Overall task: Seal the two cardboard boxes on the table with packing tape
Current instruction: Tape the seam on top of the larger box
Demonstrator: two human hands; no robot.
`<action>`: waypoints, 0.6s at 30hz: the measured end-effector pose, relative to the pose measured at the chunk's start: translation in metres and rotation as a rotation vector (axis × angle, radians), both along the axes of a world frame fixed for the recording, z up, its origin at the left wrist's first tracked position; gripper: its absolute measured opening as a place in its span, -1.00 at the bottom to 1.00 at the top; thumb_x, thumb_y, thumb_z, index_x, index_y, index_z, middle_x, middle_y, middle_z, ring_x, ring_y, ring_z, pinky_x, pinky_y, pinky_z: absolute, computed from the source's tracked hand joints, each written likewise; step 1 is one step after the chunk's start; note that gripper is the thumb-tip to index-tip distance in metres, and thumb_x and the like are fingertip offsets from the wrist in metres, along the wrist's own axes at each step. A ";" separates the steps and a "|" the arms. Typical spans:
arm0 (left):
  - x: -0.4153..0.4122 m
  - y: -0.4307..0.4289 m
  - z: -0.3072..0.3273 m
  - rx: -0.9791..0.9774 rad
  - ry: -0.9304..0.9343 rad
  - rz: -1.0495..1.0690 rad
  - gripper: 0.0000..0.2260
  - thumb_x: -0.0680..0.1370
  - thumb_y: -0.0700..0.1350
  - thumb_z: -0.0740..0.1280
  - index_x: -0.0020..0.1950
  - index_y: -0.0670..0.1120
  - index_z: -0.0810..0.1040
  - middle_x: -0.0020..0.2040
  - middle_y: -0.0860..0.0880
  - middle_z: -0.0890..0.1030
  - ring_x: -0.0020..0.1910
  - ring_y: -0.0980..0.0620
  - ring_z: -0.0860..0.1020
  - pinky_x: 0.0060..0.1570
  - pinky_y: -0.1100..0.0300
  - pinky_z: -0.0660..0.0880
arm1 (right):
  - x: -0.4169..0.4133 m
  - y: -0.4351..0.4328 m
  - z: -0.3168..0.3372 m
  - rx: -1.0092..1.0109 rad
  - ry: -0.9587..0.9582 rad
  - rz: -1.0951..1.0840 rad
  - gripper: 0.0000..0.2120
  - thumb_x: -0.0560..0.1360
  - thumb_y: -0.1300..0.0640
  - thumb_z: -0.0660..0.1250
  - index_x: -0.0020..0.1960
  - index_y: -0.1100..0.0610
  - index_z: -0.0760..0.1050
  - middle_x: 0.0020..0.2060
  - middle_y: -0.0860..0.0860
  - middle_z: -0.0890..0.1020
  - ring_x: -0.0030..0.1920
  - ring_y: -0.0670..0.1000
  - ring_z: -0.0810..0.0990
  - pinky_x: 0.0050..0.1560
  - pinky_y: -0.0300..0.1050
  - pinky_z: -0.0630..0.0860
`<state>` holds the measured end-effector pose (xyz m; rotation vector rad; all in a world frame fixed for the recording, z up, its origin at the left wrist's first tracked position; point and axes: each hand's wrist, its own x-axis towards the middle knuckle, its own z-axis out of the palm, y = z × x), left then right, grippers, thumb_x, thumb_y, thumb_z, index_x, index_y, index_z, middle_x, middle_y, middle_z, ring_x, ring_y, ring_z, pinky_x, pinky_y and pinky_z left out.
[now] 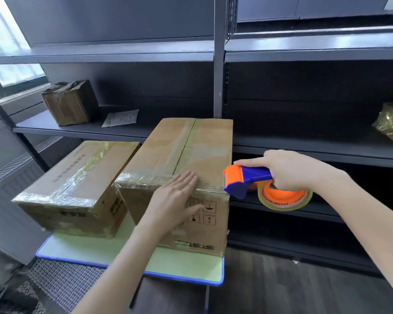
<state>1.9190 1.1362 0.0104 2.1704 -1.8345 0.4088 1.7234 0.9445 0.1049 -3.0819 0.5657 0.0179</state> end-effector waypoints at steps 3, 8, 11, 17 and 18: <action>-0.035 -0.031 -0.001 -0.045 -0.021 -0.051 -0.36 0.45 0.15 0.39 0.39 -0.21 0.38 0.37 -0.11 0.40 0.37 -0.02 0.37 0.41 0.11 0.18 | 0.000 -0.003 0.000 -0.032 -0.015 -0.001 -0.18 0.45 0.25 0.21 0.37 -0.48 -0.08 -0.25 -0.14 0.31 -0.29 -0.11 0.38 -0.39 -0.26 0.18; -0.037 -0.031 -0.012 -0.211 -0.021 -0.053 -0.48 0.31 -0.01 0.57 0.19 -0.22 0.59 0.17 -0.12 0.61 0.18 -0.07 0.56 0.16 -0.02 0.51 | 0.002 -0.003 -0.009 0.043 0.033 -0.021 -0.19 0.46 0.27 0.21 0.37 -0.47 -0.05 -0.22 -0.14 0.31 -0.27 -0.09 0.41 -0.37 -0.24 0.24; -0.033 -0.032 -0.017 -0.256 -0.023 -0.063 -0.50 0.35 0.03 0.52 0.19 -0.20 0.59 0.17 -0.11 0.60 0.20 -0.07 0.55 0.17 -0.02 0.50 | -0.005 -0.004 -0.012 0.095 0.062 -0.027 -0.18 0.46 0.26 0.23 0.37 -0.48 -0.06 -0.20 -0.14 0.31 -0.23 -0.07 0.42 -0.34 -0.24 0.30; -0.030 -0.032 -0.018 -0.265 -0.029 -0.078 -0.53 0.42 0.09 0.40 0.22 -0.18 0.58 0.20 -0.08 0.59 0.23 -0.04 0.53 0.24 0.03 0.41 | -0.025 -0.013 -0.004 0.113 0.107 -0.072 -0.17 0.47 0.26 0.29 0.38 -0.47 -0.05 -0.21 -0.14 0.31 -0.22 -0.09 0.42 -0.31 -0.24 0.32; -0.030 -0.032 -0.018 -0.260 -0.027 -0.079 -0.52 0.42 0.09 0.39 0.22 -0.18 0.58 0.20 -0.08 0.59 0.23 -0.04 0.53 0.24 0.03 0.40 | -0.027 -0.013 -0.005 0.125 0.110 -0.075 -0.17 0.47 0.25 0.30 0.38 -0.46 -0.04 -0.21 -0.14 0.31 -0.22 -0.09 0.42 -0.31 -0.24 0.32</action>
